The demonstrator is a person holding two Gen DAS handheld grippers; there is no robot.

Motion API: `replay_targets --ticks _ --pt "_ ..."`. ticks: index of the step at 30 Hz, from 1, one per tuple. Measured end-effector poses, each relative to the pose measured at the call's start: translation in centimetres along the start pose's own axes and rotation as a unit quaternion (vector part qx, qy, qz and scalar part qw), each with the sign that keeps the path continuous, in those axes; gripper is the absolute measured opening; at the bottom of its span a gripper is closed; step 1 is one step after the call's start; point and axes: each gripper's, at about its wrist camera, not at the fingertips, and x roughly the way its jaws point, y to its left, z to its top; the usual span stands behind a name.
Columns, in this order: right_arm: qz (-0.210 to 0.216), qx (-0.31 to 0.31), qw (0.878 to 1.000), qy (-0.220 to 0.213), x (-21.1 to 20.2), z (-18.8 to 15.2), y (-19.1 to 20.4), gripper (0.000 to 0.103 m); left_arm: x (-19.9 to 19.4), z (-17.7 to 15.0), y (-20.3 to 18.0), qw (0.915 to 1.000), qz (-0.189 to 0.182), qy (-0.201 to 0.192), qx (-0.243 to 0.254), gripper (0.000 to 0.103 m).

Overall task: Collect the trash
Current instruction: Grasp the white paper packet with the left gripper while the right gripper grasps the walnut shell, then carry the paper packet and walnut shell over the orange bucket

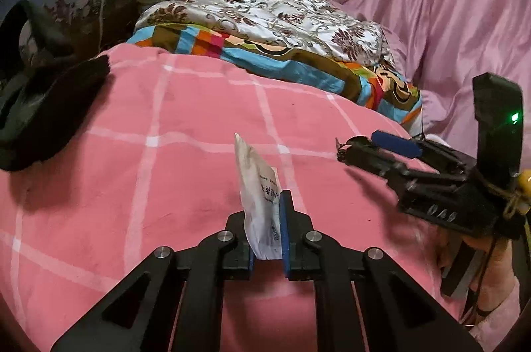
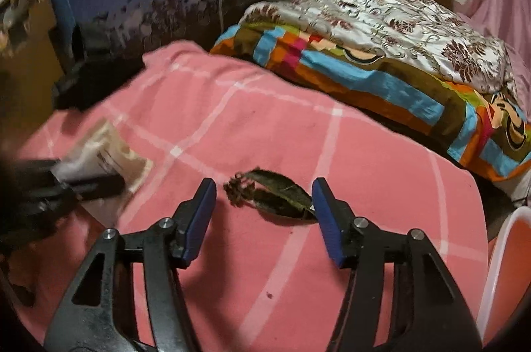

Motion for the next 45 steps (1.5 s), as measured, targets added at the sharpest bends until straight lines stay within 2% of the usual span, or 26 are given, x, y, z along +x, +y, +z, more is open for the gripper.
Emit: replay_targets --ticks 1,5,8,10,11,21,30,36,39,45 --pt "-0.002 -0.004 1.000 0.002 0.1 -0.1 0.1 0.063 -0.1 0.0 0.1 1.0000 0.000 -0.001 -0.003 0.009" --pt "0.000 -0.009 1.000 -0.001 -0.1 -0.3 0.3 0.044 -0.6 0.0 0.2 1.0000 0.000 -0.004 -0.007 0.009" --pt "0.001 -0.012 1.000 -0.008 -0.4 -0.5 0.3 0.039 -0.8 -0.1 0.2 0.9999 -0.001 -0.005 -0.010 0.009" --pt "0.002 -0.016 1.000 -0.013 -0.7 -0.5 0.5 0.027 -0.9 -0.1 0.2 0.9999 0.000 -0.008 -0.013 0.009" --pt "0.004 -0.019 1.000 -0.016 -0.9 -0.6 0.6 0.015 -1.2 -0.2 0.2 0.9998 -0.002 -0.011 -0.014 0.009" --pt "0.010 -0.020 0.999 -0.048 -2.5 -0.9 0.8 0.013 -2.0 -0.4 -0.2 0.9996 0.002 -0.024 -0.016 0.008" --pt "0.009 0.009 0.991 -0.132 -6.9 -2.5 -0.1 0.013 -3.4 -0.3 -2.2 0.9973 0.006 -0.072 0.011 0.008" --pt "-0.015 0.041 0.974 -0.222 -12.1 -4.1 -2.0 0.013 -4.4 0.5 -5.5 0.9922 -0.005 -0.117 0.043 0.008" --pt "-0.038 0.065 0.959 -0.273 -15.3 -5.1 -3.7 0.013 -4.9 1.1 -7.7 0.9879 -0.020 -0.140 0.062 0.008" --pt "-0.091 0.092 0.934 -0.334 -20.2 -7.2 -6.6 0.013 -6.1 1.9 -13.5 0.9720 -0.060 -0.200 0.109 0.008"
